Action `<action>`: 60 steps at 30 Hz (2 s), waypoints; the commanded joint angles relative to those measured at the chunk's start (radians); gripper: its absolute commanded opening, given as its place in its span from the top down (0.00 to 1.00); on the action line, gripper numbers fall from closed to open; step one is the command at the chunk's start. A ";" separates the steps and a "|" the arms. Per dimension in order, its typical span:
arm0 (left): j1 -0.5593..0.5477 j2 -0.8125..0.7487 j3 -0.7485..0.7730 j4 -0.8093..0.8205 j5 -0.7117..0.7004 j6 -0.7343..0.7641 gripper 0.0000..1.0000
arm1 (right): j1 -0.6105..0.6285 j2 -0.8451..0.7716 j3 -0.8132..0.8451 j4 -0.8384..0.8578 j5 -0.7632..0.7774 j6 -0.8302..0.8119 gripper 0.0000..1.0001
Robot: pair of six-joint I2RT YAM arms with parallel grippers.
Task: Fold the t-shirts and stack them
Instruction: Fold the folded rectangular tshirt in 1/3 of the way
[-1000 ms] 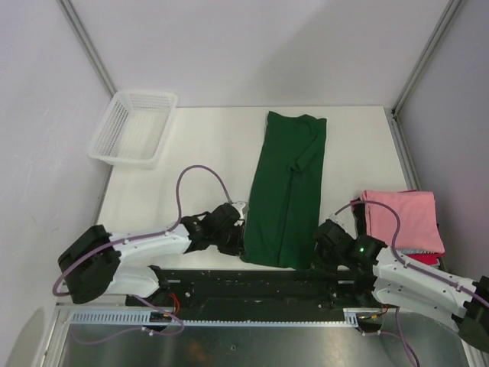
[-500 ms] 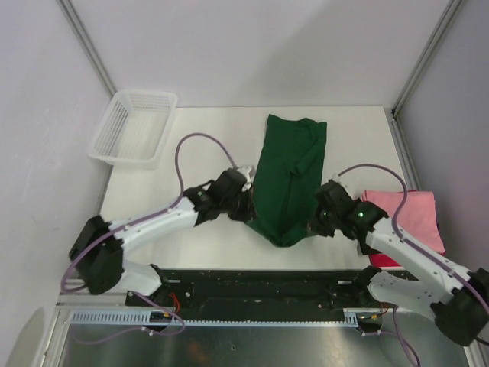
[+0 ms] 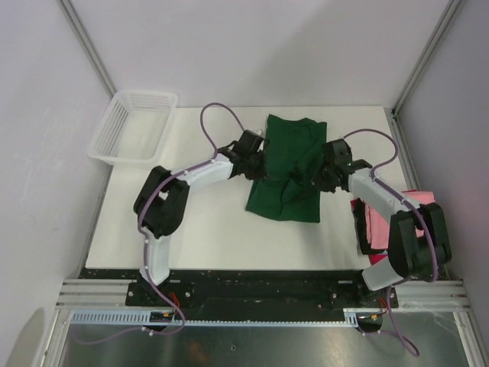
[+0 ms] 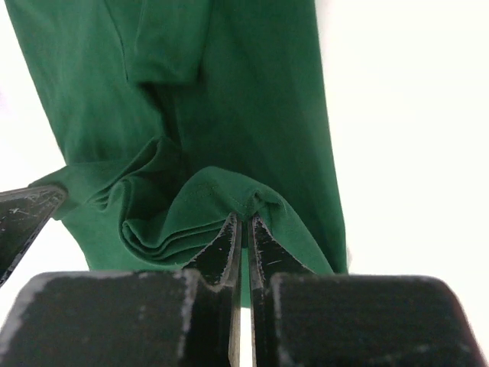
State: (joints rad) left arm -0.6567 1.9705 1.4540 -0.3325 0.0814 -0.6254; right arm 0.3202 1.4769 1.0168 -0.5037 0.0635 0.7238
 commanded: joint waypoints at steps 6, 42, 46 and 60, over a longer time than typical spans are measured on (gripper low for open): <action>0.068 0.100 0.157 0.018 -0.001 0.028 1.00 | -0.102 0.135 0.068 0.121 -0.048 -0.060 1.00; 0.113 -0.128 -0.077 0.012 0.098 0.096 0.79 | 0.079 0.187 0.203 0.071 0.027 -0.183 0.74; 0.082 -0.120 -0.128 0.026 0.106 0.068 0.93 | 0.100 0.281 0.252 0.080 0.029 -0.194 0.78; 0.069 -0.079 -0.261 0.049 0.080 0.048 1.00 | 0.053 0.548 0.486 0.006 0.084 -0.229 0.54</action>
State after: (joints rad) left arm -0.5911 1.8927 1.2163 -0.3126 0.1680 -0.5621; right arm 0.3954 1.9800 1.4261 -0.4606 0.1081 0.5110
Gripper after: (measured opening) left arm 0.003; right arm 0.426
